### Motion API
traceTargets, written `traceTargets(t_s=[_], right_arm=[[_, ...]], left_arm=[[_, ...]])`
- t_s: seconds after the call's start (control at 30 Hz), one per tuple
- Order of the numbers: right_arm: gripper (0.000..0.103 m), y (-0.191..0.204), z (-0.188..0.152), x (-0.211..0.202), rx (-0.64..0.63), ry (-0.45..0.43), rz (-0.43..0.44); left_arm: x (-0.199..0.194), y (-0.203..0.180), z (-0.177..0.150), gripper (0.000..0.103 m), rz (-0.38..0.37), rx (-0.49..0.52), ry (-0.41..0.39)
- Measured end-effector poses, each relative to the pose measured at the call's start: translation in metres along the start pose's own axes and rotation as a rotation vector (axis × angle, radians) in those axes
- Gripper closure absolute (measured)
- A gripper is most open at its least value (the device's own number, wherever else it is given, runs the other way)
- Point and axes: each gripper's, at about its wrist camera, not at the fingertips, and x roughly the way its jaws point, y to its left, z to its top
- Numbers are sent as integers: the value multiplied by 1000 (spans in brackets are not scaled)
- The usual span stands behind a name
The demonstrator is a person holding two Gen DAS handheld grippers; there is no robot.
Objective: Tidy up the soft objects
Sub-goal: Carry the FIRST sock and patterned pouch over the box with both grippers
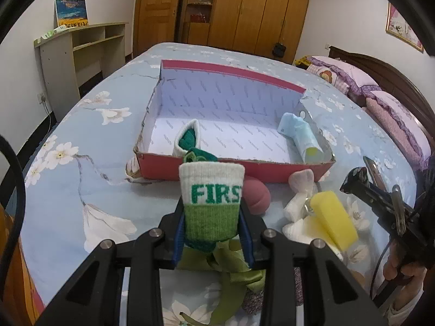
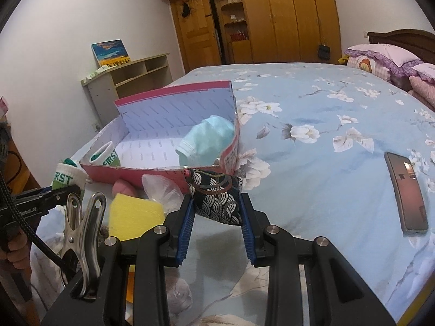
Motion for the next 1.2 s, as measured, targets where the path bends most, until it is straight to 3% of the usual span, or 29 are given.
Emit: traceTargets(t_s=[1.2], right_arm=[[70,59,47,4,-154,-40,62]], left_arm=[[2,1,62,68,22,64,-96]])
